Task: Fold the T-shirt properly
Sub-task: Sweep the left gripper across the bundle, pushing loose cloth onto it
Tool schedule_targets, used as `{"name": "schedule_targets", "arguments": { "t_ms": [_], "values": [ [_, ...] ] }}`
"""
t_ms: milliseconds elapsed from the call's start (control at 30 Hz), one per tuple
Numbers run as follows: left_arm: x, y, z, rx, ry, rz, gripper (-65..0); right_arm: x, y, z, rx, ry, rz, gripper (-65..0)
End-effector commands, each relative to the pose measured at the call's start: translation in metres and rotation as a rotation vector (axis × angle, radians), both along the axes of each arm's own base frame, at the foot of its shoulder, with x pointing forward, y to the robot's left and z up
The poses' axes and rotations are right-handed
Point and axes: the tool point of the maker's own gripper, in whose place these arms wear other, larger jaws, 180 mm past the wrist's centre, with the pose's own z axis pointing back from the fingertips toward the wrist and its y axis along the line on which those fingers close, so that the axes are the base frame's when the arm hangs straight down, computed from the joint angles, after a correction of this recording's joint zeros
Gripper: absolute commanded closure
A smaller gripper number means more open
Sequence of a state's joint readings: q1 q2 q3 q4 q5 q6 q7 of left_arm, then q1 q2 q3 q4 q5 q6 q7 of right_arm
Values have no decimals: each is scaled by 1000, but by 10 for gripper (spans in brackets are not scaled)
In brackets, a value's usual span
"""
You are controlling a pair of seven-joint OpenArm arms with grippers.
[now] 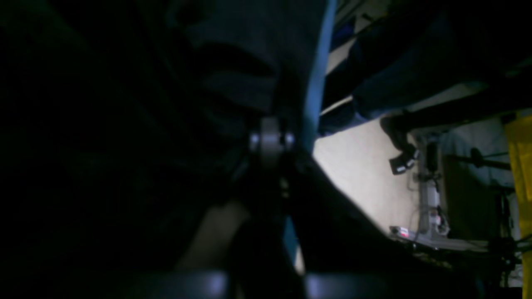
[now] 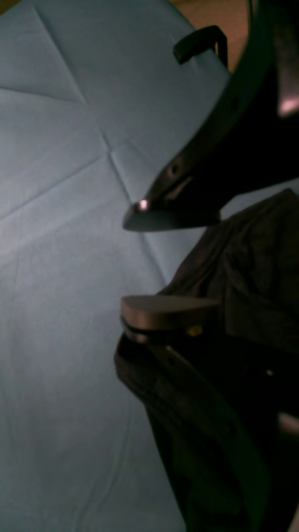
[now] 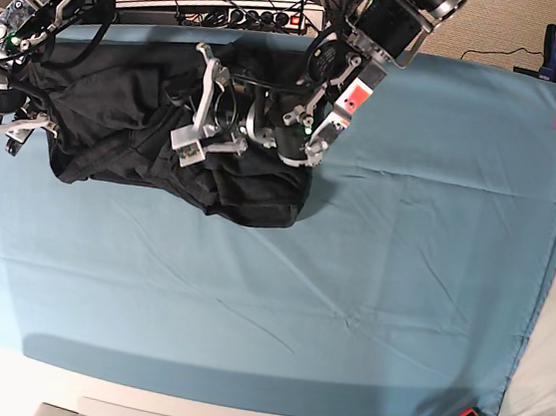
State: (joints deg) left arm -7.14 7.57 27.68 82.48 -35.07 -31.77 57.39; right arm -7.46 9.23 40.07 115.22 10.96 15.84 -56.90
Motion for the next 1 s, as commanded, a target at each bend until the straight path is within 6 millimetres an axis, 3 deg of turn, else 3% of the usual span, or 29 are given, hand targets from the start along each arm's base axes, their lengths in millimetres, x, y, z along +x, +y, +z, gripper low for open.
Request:
{"name": "schedule_targets", "arguments": {
  "t_ms": [0,200,333,633,833,967],
  "values": [
    [9,-10,21,-46,-38,-7,0,6,-3,17,-37,-52,8,-257],
    [46,9,8,156,-98,73,0,6,-3,17,-37,-52,7,-257],
    [51,17,-1,229,-103,100,0,6,-3,17,-37,-52,7,-257],
    [75,29,4,309,-195,167,0,6,-3,17,-37,-51,8,-257],
    [94,65,-7,413,-241,209,0,6,-3,17,-37,-51,8,-257],
    [95,90,-10,435,-256,219,0,6,-3,17,-37,-52,8,-257]
  ]
}}
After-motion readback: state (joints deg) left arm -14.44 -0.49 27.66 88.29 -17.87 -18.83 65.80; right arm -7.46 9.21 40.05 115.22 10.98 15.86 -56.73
